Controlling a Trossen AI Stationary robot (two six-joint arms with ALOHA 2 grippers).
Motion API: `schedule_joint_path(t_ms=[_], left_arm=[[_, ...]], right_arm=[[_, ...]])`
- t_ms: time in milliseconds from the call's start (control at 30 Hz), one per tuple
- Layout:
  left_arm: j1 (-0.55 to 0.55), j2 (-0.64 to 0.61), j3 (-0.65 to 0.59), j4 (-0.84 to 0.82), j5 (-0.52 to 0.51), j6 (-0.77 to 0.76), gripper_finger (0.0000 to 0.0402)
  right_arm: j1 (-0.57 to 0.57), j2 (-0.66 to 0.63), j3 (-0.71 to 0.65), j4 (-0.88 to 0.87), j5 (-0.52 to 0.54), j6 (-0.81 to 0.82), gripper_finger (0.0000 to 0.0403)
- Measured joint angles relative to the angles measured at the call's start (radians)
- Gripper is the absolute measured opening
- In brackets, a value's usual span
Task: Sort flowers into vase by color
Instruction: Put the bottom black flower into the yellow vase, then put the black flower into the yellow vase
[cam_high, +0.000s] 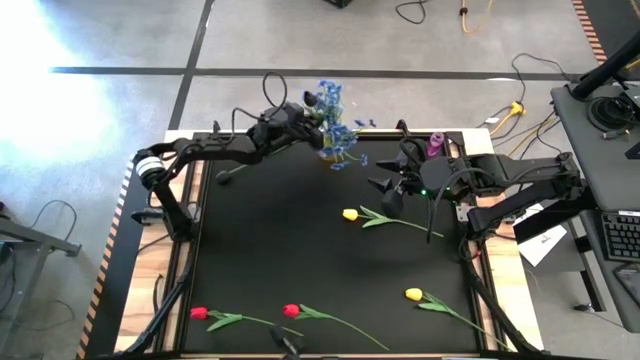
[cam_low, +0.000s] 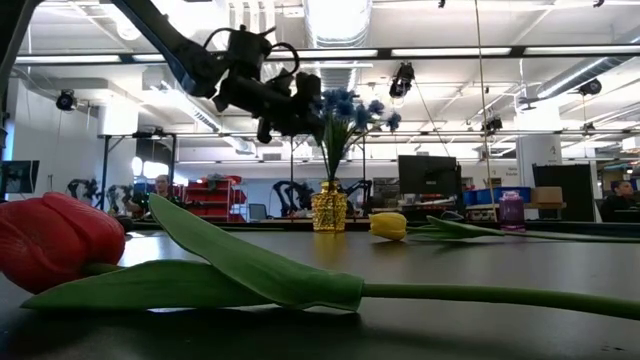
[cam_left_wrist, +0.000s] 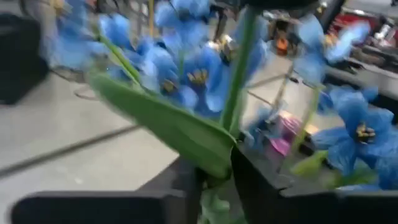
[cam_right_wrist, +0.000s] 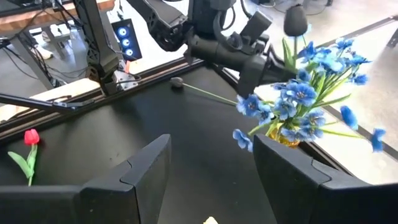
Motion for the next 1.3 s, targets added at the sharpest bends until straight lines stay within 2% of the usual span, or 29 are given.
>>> schedule_joint_path(t_ms=[100, 200, 367, 533, 667, 800, 933, 1033, 1167, 1300], left_arm=[[0.000, -0.029, 0.012, -0.093, 0.041, 0.006, 0.0126], [0.000, -0.080, 0.036, -0.253, 0.048, 0.059, 0.0173], [0.001, -0.167, 0.095, -0.678, 0.048, 0.230, 0.0235], [0.018, -0.234, 0.115, -1.096, 0.043, 0.311, 0.0261], [0.050, -0.268, 0.077, -1.309, -0.031, 0.287, 0.0260], [0.107, -0.278, 0.012, -1.386, -0.054, 0.187, 0.0252], [0.159, -0.236, -0.046, -1.402, -0.056, 0.130, 0.0244], [0.169, -0.186, -0.062, -1.391, -0.088, 0.128, 0.0239], [0.176, -0.100, -0.054, -1.390, -0.217, 0.138, 0.0231], [0.193, -0.020, -0.029, -1.402, -0.226, 0.188, 0.0216]], right_arm=[[0.000, 0.000, 0.000, 0.000, 0.000, 0.005, 0.0219], [0.001, 0.000, 0.000, -0.002, -0.003, 0.011, 0.0219], [0.001, 0.000, 0.000, -0.008, -0.009, 0.010, 0.0219], [0.001, 0.000, 0.000, -0.026, -0.009, 0.010, 0.0219], [0.001, 0.000, 0.000, -0.050, -0.009, 0.011, 0.0219], [0.001, 0.000, 0.000, -0.053, -0.010, 0.010, 0.0219], [0.001, 0.000, 0.000, -0.053, -0.010, 0.002, 0.0219], [0.001, 0.000, 0.000, -0.053, -0.010, 0.002, 0.0219], [0.001, 0.000, 0.000, -0.053, -0.010, 0.004, 0.0219], [0.001, 0.000, 0.000, -0.053, -0.011, 0.019, 0.0219]])
